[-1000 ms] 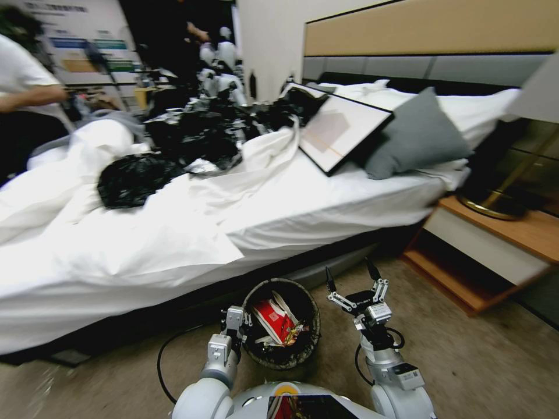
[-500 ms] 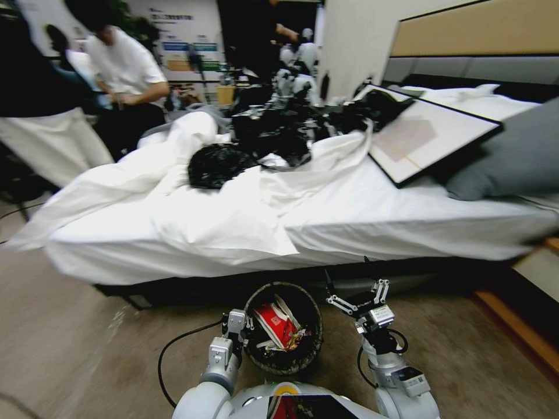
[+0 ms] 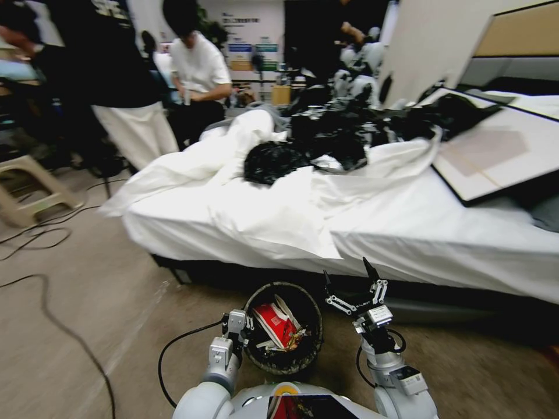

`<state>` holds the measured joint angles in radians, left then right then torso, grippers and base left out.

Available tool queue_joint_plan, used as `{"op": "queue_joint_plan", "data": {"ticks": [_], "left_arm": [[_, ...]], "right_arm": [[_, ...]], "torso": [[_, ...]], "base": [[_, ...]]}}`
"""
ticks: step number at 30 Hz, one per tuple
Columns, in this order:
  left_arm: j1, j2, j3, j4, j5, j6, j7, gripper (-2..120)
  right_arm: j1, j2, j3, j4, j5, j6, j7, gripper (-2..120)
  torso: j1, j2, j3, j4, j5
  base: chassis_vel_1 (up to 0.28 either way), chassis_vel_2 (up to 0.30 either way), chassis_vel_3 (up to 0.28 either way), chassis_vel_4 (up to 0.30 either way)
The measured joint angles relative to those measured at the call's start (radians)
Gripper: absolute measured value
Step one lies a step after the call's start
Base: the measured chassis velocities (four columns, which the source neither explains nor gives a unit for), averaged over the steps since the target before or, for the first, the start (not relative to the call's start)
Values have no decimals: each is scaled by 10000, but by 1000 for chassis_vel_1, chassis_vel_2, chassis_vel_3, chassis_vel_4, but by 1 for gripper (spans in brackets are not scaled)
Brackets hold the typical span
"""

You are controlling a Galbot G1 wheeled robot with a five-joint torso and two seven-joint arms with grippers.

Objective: Pick up the trash bin, then pick up the garbage from the floor and place it into the trash bin.

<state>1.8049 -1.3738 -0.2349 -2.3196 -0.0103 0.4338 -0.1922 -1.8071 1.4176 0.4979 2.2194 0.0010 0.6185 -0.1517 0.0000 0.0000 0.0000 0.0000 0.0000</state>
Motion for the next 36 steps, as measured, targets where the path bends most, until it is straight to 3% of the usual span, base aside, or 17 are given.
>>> {"op": "queue_joint_plan", "data": {"ticks": [36], "left_arm": [[-89, -45, -129, -39, -71, 14, 19, 2]], "right_arm": [[162, -25, 30, -135, 31, -34, -4, 100]], "torso": [[-1, 0, -1, 1, 0]], "base": [[120, 121, 124, 122]]}}
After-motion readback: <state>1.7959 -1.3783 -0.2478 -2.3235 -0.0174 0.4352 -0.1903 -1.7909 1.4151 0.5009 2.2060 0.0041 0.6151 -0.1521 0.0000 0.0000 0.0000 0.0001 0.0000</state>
